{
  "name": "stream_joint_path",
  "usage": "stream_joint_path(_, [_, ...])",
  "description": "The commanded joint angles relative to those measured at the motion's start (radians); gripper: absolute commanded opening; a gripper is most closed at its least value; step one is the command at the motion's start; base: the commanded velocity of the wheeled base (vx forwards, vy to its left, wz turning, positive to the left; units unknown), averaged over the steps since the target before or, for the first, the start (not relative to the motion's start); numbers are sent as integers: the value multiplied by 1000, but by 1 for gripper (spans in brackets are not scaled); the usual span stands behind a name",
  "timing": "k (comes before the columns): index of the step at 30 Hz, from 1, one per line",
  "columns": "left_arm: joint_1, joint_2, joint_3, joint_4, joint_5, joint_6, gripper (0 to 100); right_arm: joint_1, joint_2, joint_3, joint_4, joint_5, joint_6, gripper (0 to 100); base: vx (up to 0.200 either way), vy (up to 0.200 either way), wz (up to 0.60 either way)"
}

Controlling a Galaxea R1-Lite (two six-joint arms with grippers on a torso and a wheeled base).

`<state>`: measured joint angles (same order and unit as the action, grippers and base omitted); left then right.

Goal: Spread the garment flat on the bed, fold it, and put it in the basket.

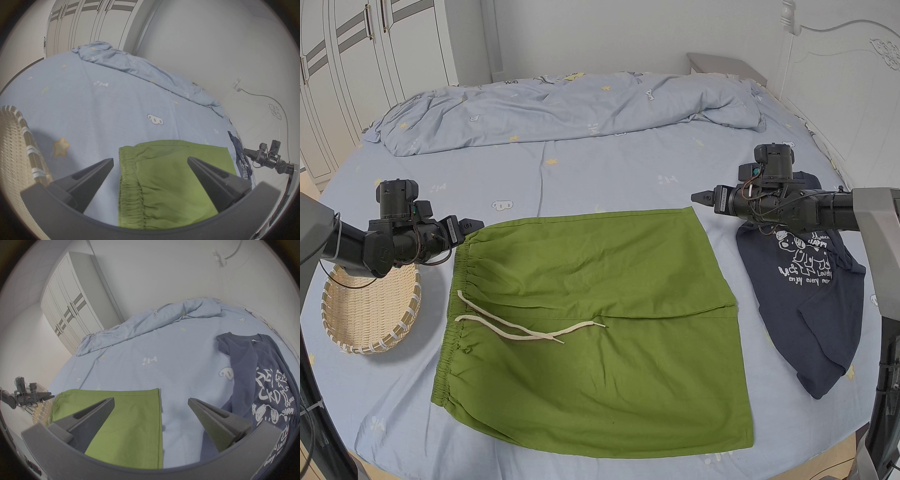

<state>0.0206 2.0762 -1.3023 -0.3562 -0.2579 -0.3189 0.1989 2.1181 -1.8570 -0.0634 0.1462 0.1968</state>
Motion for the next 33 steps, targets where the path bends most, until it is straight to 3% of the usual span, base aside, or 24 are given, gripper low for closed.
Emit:
stream_joint_path(1, [-24, -162, 107, 0, 16, 0, 100, -3, -178, 148, 40, -14, 61, 100, 0, 0, 0])
stream_joint_path(4, [-25, -208, 152, 0, 14, 1, 100, -4, -245, 228, 66, -13, 82, 100, 0, 0, 0])
stream_joint_path(5, [-25, -284, 222, 0, 11, -6, 100, -7, -362, 397, 82, -5, 133, 100, 0, 0, 0])
stream_joint_path(7, [-31, -332, 296, 2, 11, -12, 100, -9, -448, 539, 79, 16, 168, 100, 0, 0, 0])
stream_joint_path(13, [-38, -446, 503, 0, 0, -20, 100, -23, -641, 845, 83, 133, 222, 100, 0, 0, 0])
stream_joint_path(14, [-30, -484, 575, 2, -31, -26, 100, -26, -684, 917, 83, 176, 224, 100, 0, 0, 0])
stream_joint_path(16, [-30, -484, 575, 2, -31, -26, 100, -26, -684, 917, 83, 176, 224, 100, 0, 0, 0])
stream_joint_path(17, [13, -547, 709, 2, -130, -17, 100, -52, -721, 1010, 83, 247, 224, 100, 0, 0, 0])
stream_joint_path(23, [76, -558, 841, 0, -239, -15, 100, -65, -711, 1021, 80, 262, 250, 100, 0, 0, 0])
stream_joint_path(28, [76, -573, 870, 2, -254, -11, 100, -59, -714, 1026, 79, 262, 260, 100, 0, 0, 0])
stream_joint_path(33, [102, -465, 874, 0, -254, 29, 100, -16, -718, 1036, 79, 257, 262, 100, 0, 0, 0])
